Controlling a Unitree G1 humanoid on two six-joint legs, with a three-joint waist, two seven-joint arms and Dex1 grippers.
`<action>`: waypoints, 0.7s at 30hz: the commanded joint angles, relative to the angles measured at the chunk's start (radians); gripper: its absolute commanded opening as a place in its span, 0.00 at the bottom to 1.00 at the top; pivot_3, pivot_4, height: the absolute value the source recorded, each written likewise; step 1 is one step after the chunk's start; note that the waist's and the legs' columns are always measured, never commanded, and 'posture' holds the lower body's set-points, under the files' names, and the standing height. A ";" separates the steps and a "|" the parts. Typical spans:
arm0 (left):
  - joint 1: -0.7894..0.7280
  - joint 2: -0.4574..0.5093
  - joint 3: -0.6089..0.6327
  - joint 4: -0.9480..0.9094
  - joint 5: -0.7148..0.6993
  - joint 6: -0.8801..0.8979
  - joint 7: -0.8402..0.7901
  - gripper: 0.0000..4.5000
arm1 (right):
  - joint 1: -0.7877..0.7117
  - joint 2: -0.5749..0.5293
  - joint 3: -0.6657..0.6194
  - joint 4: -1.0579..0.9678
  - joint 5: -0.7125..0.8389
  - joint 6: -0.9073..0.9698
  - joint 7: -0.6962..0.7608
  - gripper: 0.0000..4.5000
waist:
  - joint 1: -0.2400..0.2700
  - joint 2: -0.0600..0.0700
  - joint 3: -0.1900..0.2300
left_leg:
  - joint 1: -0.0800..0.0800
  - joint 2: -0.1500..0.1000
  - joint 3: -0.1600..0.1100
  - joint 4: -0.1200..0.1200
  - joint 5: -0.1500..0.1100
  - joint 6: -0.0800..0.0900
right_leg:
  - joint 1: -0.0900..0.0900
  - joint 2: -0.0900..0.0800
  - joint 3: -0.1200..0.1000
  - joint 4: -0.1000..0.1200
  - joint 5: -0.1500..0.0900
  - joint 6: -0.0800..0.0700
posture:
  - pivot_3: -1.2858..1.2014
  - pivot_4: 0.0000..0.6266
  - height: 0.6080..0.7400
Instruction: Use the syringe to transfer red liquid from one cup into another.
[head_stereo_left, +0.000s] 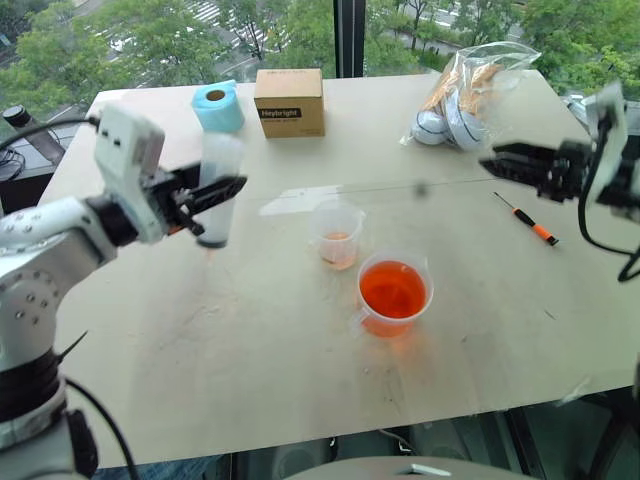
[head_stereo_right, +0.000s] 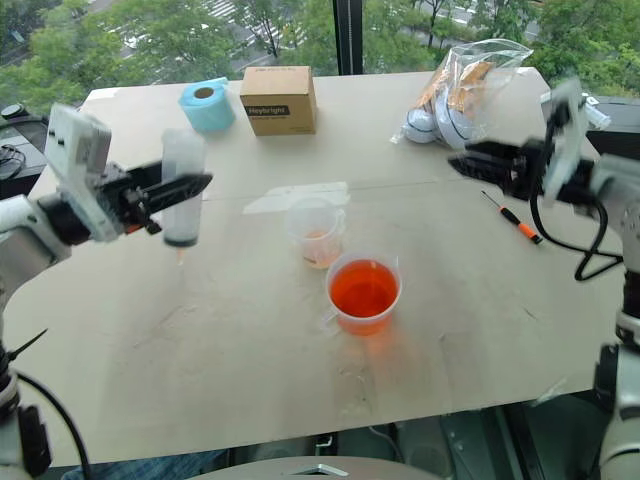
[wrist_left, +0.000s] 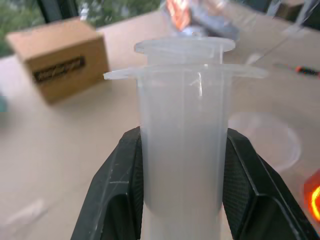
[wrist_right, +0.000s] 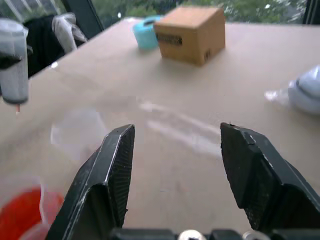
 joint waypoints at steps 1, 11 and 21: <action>0.112 -0.030 -0.024 0.037 0.084 -0.037 0.023 0.32 | 0.160 -0.054 0.015 -0.065 -0.058 -0.154 0.143 0.64 | 0.003 0.000 0.001 | 0.001 0.000 0.001 0.000 0.000 0.000 | 0.001 0.000 0.000 -0.003 0.000 0.000 | 0.52 0.24 1.00; 0.092 -0.084 -0.213 0.260 0.248 -0.149 -0.013 0.62 | 0.378 0.052 0.030 0.026 -0.253 -0.540 0.115 0.64 | 0.002 0.001 -0.001 | 0.009 0.000 0.004 0.000 0.000 -0.001 | 0.003 0.000 0.006 0.002 0.000 0.000 | 0.52 0.24 1.00; 0.105 -0.142 -0.063 0.021 0.204 -0.326 -0.025 0.99 | 0.486 0.085 -0.060 0.032 -0.195 -0.526 0.092 0.64 | 0.018 0.000 0.000 | 0.007 0.000 0.005 -0.002 0.001 -0.002 | 0.002 -0.001 0.008 -0.001 0.000 0.000 | 0.52 0.24 1.00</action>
